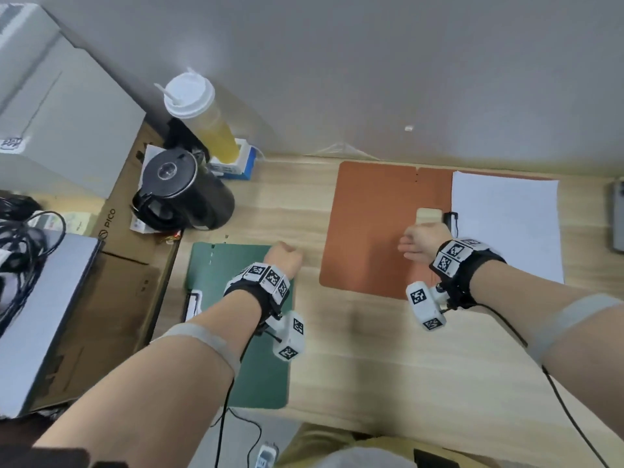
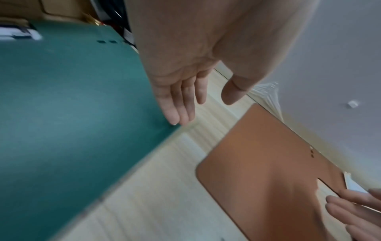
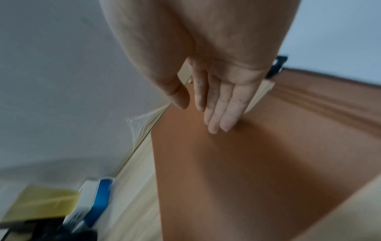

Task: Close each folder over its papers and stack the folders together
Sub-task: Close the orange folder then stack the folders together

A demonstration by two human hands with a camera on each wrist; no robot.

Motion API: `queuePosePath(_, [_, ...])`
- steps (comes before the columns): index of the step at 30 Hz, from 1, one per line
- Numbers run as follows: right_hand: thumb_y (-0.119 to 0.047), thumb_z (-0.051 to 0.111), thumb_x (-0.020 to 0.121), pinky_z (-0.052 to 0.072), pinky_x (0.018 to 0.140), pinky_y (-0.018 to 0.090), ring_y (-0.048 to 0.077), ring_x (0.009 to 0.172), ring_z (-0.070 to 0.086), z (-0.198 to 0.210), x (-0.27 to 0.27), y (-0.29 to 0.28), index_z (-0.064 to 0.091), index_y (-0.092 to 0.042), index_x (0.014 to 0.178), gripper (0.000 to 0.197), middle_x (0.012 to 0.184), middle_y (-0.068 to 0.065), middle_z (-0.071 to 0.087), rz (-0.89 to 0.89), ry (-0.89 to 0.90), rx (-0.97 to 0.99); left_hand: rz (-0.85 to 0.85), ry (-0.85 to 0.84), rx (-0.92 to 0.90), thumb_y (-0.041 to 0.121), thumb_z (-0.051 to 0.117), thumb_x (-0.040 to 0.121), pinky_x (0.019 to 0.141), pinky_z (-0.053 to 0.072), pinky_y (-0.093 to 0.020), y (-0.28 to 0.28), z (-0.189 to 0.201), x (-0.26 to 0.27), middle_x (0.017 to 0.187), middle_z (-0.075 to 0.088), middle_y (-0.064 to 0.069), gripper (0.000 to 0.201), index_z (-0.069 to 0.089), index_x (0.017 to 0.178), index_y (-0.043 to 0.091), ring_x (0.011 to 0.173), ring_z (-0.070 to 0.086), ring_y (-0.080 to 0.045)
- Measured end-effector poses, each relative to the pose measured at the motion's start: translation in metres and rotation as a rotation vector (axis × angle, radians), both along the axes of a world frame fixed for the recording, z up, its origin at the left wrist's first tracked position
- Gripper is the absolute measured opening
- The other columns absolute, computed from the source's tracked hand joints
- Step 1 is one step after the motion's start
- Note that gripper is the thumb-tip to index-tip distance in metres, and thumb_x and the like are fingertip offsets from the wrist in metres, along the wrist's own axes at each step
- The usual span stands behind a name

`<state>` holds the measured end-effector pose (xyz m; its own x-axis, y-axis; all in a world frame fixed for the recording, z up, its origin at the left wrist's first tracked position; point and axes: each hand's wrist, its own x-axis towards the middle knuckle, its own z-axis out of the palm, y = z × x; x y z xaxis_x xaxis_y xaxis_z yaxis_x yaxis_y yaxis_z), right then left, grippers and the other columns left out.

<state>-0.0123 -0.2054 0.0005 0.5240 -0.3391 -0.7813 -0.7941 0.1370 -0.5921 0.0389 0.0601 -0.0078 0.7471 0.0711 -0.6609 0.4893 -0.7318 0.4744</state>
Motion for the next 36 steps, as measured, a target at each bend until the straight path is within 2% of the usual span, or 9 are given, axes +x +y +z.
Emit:
queuePosePath(3, [-0.008,0.050,0.094,0.050,0.099,0.044,0.034,0.111,0.064,0.000,-0.011,-0.031,0.054,0.000,0.128,0.035,0.132,0.024,0.059,-0.072,-0.007,0.005,-0.022,0.080,-0.037,0.028,0.054,0.086,0.080,0.052,-0.034,-0.034,-0.005,0.002,0.085,0.058,-0.011,0.028,0.060,0.100,0.004,0.077,0.057,-0.025])
queuePosePath(6, [-0.006,0.050,0.095,0.050,0.096,0.042,0.029,0.107,0.064,-0.004,-0.021,-0.040,0.056,-0.003,0.122,0.028,0.117,0.018,0.063,-0.116,0.020,0.082,-0.011,0.130,-0.033,0.024,0.057,0.090,0.090,0.052,-0.040,-0.057,-0.010,0.001,0.112,0.062,-0.023,0.044,0.057,0.124,-0.004,0.105,0.062,-0.037])
queuePosePath(9, [-0.007,0.051,0.092,0.051,0.080,0.038,0.021,0.081,0.058,-0.012,-0.025,-0.038,0.056,-0.010,0.088,0.007,0.090,0.009,0.057,-0.070,0.087,0.156,0.034,0.114,-0.008,0.020,0.055,0.090,0.075,0.048,-0.034,-0.070,-0.013,-0.003,0.118,0.063,-0.027,0.047,0.056,0.126,-0.009,0.100,0.062,-0.038])
queuePosePath(12, [-0.007,0.055,0.092,0.052,0.080,0.036,0.025,0.100,0.061,-0.015,-0.027,-0.035,0.059,-0.005,0.100,0.009,0.104,0.011,0.061,-0.053,0.073,0.125,0.096,0.142,-0.013,0.022,0.056,0.088,0.092,0.053,-0.039,-0.072,-0.016,-0.005,0.126,0.061,-0.024,0.049,0.054,0.130,-0.004,0.109,0.062,-0.038])
queuePosePath(17, [-0.009,0.056,0.089,0.051,0.097,0.044,0.035,0.116,0.062,-0.016,-0.026,-0.031,0.060,-0.005,0.089,0.006,0.120,0.025,0.064,0.039,0.098,0.040,0.203,0.249,-0.076,0.017,0.040,0.100,0.051,0.041,-0.027,-0.061,0.003,-0.009,0.088,0.060,-0.013,0.038,0.052,0.129,-0.005,0.066,0.057,-0.022])
queuePosePath(20, [-0.014,0.056,0.090,0.051,0.097,0.045,0.033,0.109,0.065,-0.010,-0.025,-0.025,0.061,-0.002,0.089,0.013,0.117,0.026,0.065,0.103,0.120,0.017,0.172,0.292,-0.045,0.013,0.032,0.101,0.052,0.048,-0.027,-0.045,0.027,-0.004,0.089,0.069,-0.019,0.033,0.050,0.118,-0.008,0.070,0.071,-0.032])
queuePosePath(24, [-0.026,0.057,0.092,0.052,0.092,0.039,0.026,0.095,0.064,0.006,-0.020,-0.011,0.058,-0.001,0.109,0.031,0.118,0.019,0.064,0.210,0.114,0.094,-0.037,0.273,-0.031,0.015,0.050,0.099,0.045,0.054,-0.021,-0.035,0.065,0.008,0.067,0.068,-0.014,0.029,0.057,0.112,-0.009,0.044,0.068,-0.019])
queuePosePath(29, [-0.042,0.059,0.088,0.051,0.092,0.039,0.025,0.098,0.067,0.029,-0.018,-0.001,0.061,-0.011,0.105,0.036,0.114,0.010,0.064,0.311,0.079,0.275,-0.273,0.322,-0.153,0.041,0.070,0.078,0.089,0.056,-0.039,-0.046,0.103,0.017,0.071,0.073,-0.009,0.046,0.067,0.106,0.005,0.069,0.071,-0.027])
queuePosePath(36, [-0.047,0.048,0.094,0.045,0.100,0.045,0.034,0.102,0.065,0.049,-0.048,-0.070,0.058,-0.007,0.108,0.044,0.106,0.016,0.068,0.123,0.037,0.348,-0.465,0.334,-0.086,0.066,0.068,0.072,0.101,0.052,-0.043,-0.128,0.099,-0.009,0.130,0.061,-0.012,0.082,0.049,0.133,0.015,0.113,0.065,-0.026])
